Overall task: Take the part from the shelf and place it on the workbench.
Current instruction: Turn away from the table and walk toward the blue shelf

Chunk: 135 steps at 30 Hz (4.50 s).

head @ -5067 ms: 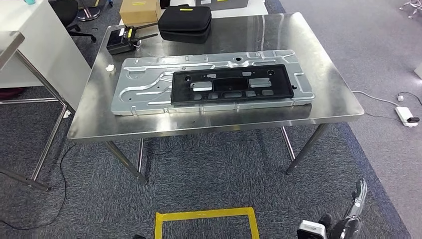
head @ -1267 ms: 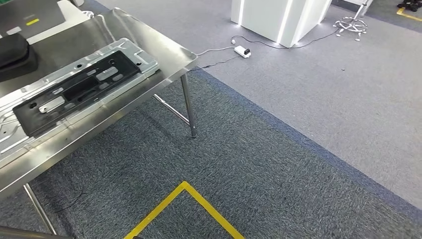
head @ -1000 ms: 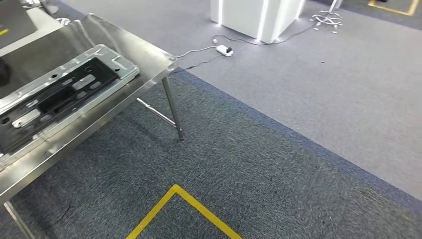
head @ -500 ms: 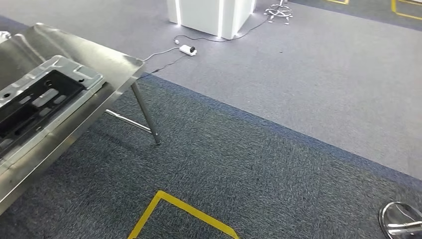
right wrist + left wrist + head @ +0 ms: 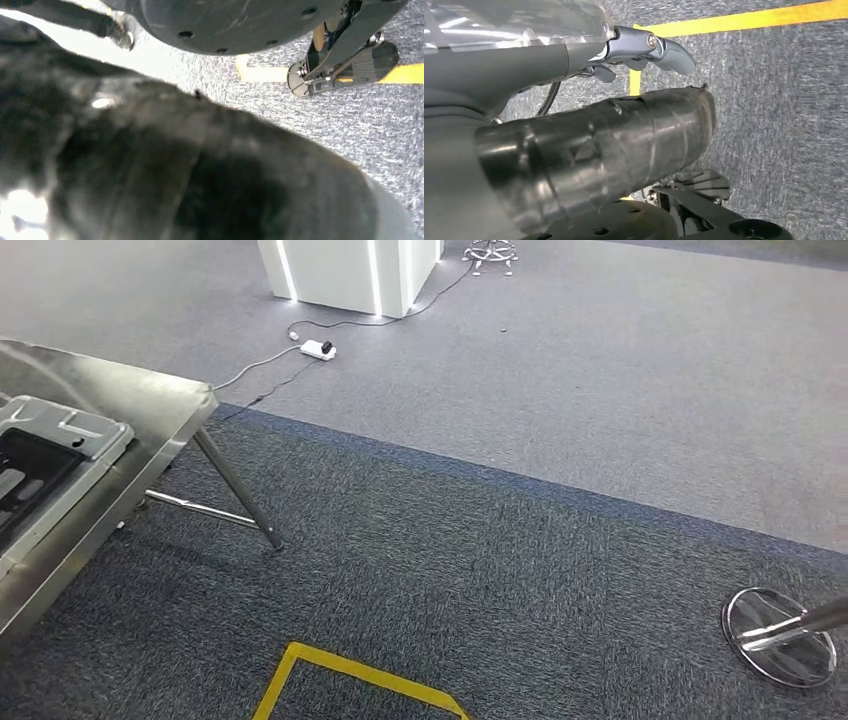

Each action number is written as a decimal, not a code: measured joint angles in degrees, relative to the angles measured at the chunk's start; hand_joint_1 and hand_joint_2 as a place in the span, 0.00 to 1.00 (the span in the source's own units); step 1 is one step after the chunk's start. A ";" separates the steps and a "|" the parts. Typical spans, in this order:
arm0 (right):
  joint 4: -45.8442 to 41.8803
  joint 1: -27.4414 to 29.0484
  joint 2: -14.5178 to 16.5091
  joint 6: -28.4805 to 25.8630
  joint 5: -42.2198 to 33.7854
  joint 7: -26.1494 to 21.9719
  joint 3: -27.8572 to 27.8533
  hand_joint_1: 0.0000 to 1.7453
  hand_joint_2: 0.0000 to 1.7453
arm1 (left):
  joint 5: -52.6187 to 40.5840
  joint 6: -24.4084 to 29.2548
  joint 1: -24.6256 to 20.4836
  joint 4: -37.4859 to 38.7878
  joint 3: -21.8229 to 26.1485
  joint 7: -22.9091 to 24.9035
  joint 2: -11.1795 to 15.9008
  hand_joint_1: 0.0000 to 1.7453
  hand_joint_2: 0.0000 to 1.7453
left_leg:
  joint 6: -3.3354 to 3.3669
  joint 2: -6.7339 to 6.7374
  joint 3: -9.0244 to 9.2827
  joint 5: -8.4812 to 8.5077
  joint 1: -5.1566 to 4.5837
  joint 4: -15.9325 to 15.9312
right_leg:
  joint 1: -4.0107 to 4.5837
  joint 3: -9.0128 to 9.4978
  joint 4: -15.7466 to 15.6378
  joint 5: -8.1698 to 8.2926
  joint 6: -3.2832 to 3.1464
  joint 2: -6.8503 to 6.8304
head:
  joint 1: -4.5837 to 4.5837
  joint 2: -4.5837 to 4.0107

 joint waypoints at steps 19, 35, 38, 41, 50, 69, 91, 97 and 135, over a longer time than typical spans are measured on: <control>0.15 -0.24 -0.21 0.08 0.96 1.34 0.03 0.00 0.00 | -0.11 -0.12 -0.11 0.00 0.26 -0.08 0.05 0.00 0.00 | 2.47 4.96 5.65 6.15 -0.62 -14.19 | 0.62 0.30 1.70 -1.48 1.78 -7.02 | 0.14 0.00; 0.24 -0.45 -0.40 0.45 1.86 2.48 0.07 0.00 0.00 | -0.02 -0.09 0.01 0.00 0.73 -0.11 0.06 0.00 0.00 | 0.52 -4.81 4.14 6.46 0.42 -12.37 | 0.24 0.13 0.65 -0.78 0.36 2.63 | 0.07 0.00; 0.30 -0.27 -0.43 0.52 1.87 2.51 0.07 0.00 0.00 | -0.01 -0.07 -0.19 0.00 0.82 -0.23 0.07 0.00 0.00 | 1.57 -4.00 4.46 6.65 0.38 -13.43 | 0.03 -0.58 0.76 -0.47 1.59 3.98 | 0.07 0.00; 0.33 -0.26 -0.47 0.74 1.94 2.56 0.07 0.00 0.00 | -0.01 -0.08 -0.15 0.00 0.95 -0.43 0.05 0.00 0.00 | 2.75 -1.60 4.70 7.22 0.43 -14.28 | 0.14 -3.07 6.03 -3.85 2.18 -0.07 | 0.32 0.00; 0.39 -0.34 -0.60 0.85 2.40 2.97 0.08 0.00 0.00 | -0.01 -0.07 -0.13 0.00 1.20 -0.47 0.08 0.00 0.00 | 2.25 4.56 5.33 6.30 -0.15 -14.12 | 0.43 0.67 0.60 -1.32 1.88 -6.46 | 0.39 0.00; 0.55 -0.35 -0.71 1.14 3.43 3.14 0.18 0.00 0.00 | 0.01 -0.35 -0.26 0.00 1.32 -1.16 -0.03 0.00 0.00 | 1.87 -3.27 4.34 6.64 0.56 -13.22 | -0.19 -0.52 0.73 -0.83 2.16 3.78 | 0.24 0.00; 0.91 -0.67 -0.81 2.15 4.98 3.79 1.21 0.00 0.00 | -0.14 -0.55 -0.26 0.00 1.33 -1.54 -0.22 0.00 0.00 | 0.47 0.13 -1.35 -1.06 0.04 1.80 | 0.25 0.67 -1.03 -0.17 -0.48 -0.76 | 0.34 0.00; 0.98 -0.72 -0.81 2.16 5.07 3.81 1.48 0.00 0.00 | -0.13 -0.53 -0.23 0.00 1.33 -1.56 -0.22 0.00 0.00 | 1.01 -4.82 4.70 6.00 0.37 -13.02 | 0.15 -0.21 0.46 -0.63 1.01 3.30 | 0.38 0.00; 1.03 -0.93 -1.03 2.06 5.12 3.23 1.49 0.00 0.00 | -0.17 -0.30 -0.22 0.00 1.57 -1.46 -0.48 0.00 0.00 | 2.76 0.33 4.65 6.96 0.39 -13.98 | -0.24 -6.40 13.30 -7.69 3.17 -2.36 | 0.69 0.00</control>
